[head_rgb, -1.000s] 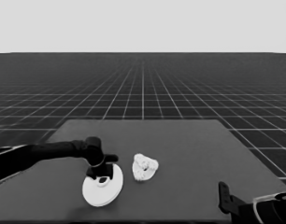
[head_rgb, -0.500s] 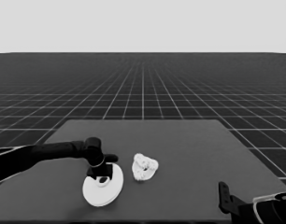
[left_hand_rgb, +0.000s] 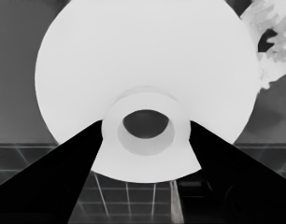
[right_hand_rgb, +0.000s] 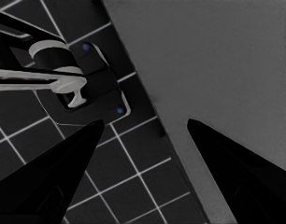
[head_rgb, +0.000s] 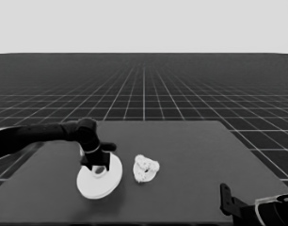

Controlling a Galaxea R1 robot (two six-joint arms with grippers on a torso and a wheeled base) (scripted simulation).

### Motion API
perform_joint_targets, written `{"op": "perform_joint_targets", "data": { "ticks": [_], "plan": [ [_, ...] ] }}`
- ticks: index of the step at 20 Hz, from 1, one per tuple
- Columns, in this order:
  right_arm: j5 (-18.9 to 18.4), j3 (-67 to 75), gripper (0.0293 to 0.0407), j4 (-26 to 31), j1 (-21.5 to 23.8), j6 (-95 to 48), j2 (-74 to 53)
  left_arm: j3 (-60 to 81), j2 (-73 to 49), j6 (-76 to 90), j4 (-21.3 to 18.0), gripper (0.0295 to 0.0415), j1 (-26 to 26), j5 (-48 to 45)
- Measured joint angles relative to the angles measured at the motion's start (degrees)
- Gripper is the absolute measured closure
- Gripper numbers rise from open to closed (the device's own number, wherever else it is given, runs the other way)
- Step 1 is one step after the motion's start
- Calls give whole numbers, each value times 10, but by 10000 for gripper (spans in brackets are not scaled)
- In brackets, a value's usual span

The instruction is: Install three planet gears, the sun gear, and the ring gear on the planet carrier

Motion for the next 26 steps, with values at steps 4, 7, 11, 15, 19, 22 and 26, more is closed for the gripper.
{"op": "perform_joint_targets", "data": {
  "ticks": [4, 7, 11, 15, 19, 22, 26],
  "plan": [
    [0, 0, 315, 0, 0, 0, 0, 0, 0, 0, -6, 362, -5, 1],
    [0, 0, 315, 0, 0, 0, 0, -271, 288, -24, 0, 362, 0, 3],
    [0, 0, 315, 0, 0, 0, 0, -392, 367, 24, 0, 362, 2, -4],
    [0, 0, 315, 0, 0, 0, 0, -419, 379, 39, 21, 362, 23, -11],
    [0, 0, 315, 0, 0, 0, 0, -439, 384, 51, 48, 362, 54, -21],
    [0, 0, 315, 0, 0, 0, 0, -441, 385, 52, 51, 362, 55, -23],
    [0, 0, 315, 0, 0, 0, 0, -442, 385, 57, 51, 362, 62, -23]
  ]
}}
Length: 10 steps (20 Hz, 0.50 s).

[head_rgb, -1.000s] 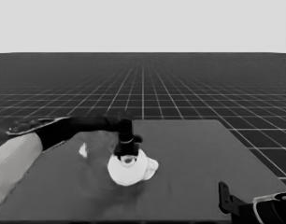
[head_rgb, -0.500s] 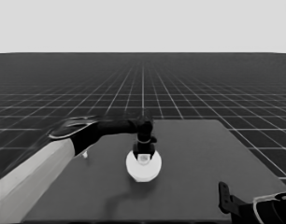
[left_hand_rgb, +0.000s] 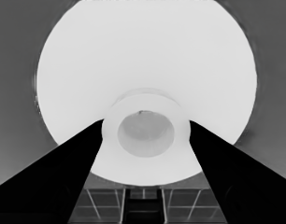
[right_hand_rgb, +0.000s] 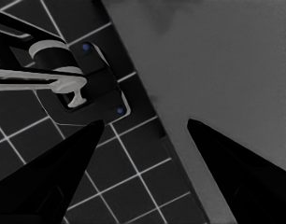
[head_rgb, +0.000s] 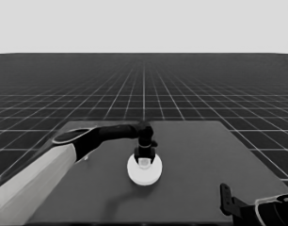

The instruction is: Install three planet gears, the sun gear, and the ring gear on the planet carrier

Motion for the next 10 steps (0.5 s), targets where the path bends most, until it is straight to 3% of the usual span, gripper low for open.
{"op": "perform_joint_targets", "data": {
  "ticks": [10],
  "plan": [
    [0, 0, 315, 0, 0, 0, 0, 0, 0, 48, 0, 362, 3, 0]
  ]
}}
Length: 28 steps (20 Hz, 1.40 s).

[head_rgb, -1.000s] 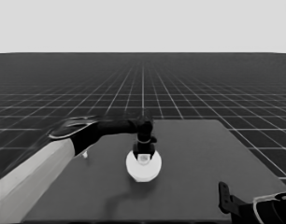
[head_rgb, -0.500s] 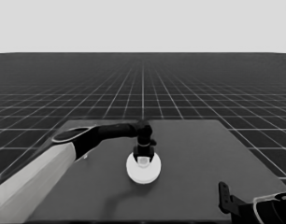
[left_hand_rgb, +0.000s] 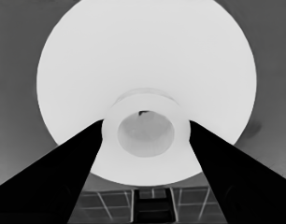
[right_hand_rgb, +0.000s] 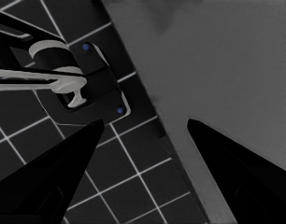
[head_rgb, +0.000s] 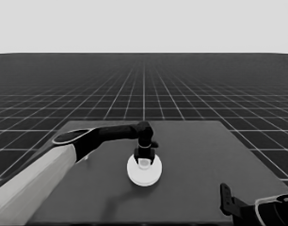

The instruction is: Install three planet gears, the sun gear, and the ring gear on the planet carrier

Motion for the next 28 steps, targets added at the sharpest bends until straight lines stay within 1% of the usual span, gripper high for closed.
{"op": "perform_joint_targets", "data": {
  "ticks": [28],
  "plan": [
    [0, 0, 315, 0, 0, 0, 0, 0, 0, 140, 0, 362, 0, 0]
  ]
}}
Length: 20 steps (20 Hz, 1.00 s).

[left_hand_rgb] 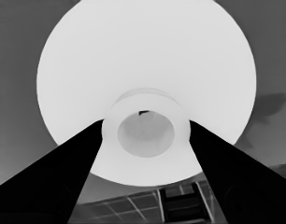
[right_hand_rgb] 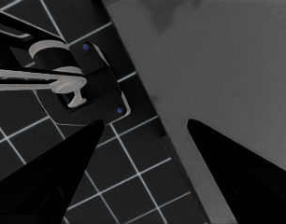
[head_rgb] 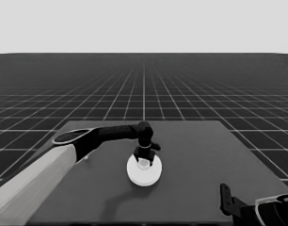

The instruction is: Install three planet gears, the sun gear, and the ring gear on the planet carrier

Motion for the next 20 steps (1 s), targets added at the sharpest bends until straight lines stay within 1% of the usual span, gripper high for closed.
{"op": "perform_joint_targets", "data": {
  "ticks": [20],
  "plan": [
    [0, 0, 315, 0, 0, 0, 0, 0, 0, 100, 0, 362, 0, 0]
  ]
}}
